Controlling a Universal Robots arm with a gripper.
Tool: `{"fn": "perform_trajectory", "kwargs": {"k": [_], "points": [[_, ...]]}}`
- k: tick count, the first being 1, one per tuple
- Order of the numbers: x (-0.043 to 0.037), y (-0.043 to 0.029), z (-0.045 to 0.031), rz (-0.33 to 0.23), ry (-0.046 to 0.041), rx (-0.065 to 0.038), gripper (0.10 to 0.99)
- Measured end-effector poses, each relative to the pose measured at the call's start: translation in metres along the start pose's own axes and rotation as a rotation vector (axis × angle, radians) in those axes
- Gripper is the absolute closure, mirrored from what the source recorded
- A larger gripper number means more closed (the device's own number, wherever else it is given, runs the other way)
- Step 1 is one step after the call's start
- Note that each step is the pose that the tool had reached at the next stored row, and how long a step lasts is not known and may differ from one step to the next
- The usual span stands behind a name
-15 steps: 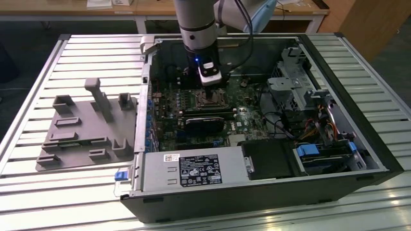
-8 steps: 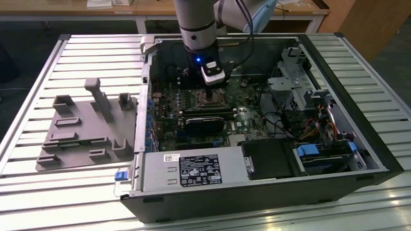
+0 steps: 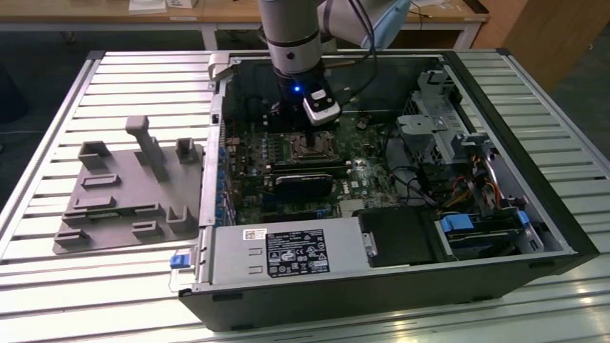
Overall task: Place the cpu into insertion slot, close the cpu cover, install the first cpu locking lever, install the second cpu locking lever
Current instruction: 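Install the first cpu locking lever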
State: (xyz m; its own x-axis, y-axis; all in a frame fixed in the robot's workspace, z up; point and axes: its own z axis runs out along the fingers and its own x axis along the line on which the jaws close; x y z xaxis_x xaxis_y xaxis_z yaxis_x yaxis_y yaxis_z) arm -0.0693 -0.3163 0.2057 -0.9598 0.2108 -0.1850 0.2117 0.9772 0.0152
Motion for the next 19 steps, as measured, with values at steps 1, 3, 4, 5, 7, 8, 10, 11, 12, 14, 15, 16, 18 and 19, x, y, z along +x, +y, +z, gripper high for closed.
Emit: {"fn": "perform_trajectory", "kwargs": {"k": [1,3,4,5,7,8,10,11,12,14,15,16,18,19], "points": [[0.0,0.0,0.0,-0.006,0.0,-0.001,0.98],[0.0,0.0,0.0,-0.006,0.0,-0.001,0.98],[0.0,0.0,0.0,-0.006,0.0,-0.001,0.98],[-0.0001,0.0,-0.0001,-0.007,0.0,0.0,0.98],[-0.0004,0.0,-0.0019,-0.007,0.0,0.0,0.98],[-0.0007,0.0001,-0.0035,-0.007,0.0,0.0,0.98],[-0.0016,0.0001,-0.0081,-0.007,-0.0001,0.0,0.98],[-0.0021,0.0002,-0.0109,-0.007,0.0,0.0,0.98],[-0.0026,0.0002,-0.0138,-0.007,-0.0001,0.0,0.98],[-0.0036,0.0003,-0.0191,-0.007,0.0,0.0,0.98],[-0.0042,0.0004,-0.0219,-0.007,-0.0002,0.0,0.98],[-0.0047,0.0004,-0.0246,-0.007,-0.0001,0.0,0.98],[-0.0055,0.0005,-0.0289,-0.007,-0.0003,0.001,0.98],[-0.0058,0.0005,-0.0307,-0.007,-0.0003,0.001,0.98]]}}
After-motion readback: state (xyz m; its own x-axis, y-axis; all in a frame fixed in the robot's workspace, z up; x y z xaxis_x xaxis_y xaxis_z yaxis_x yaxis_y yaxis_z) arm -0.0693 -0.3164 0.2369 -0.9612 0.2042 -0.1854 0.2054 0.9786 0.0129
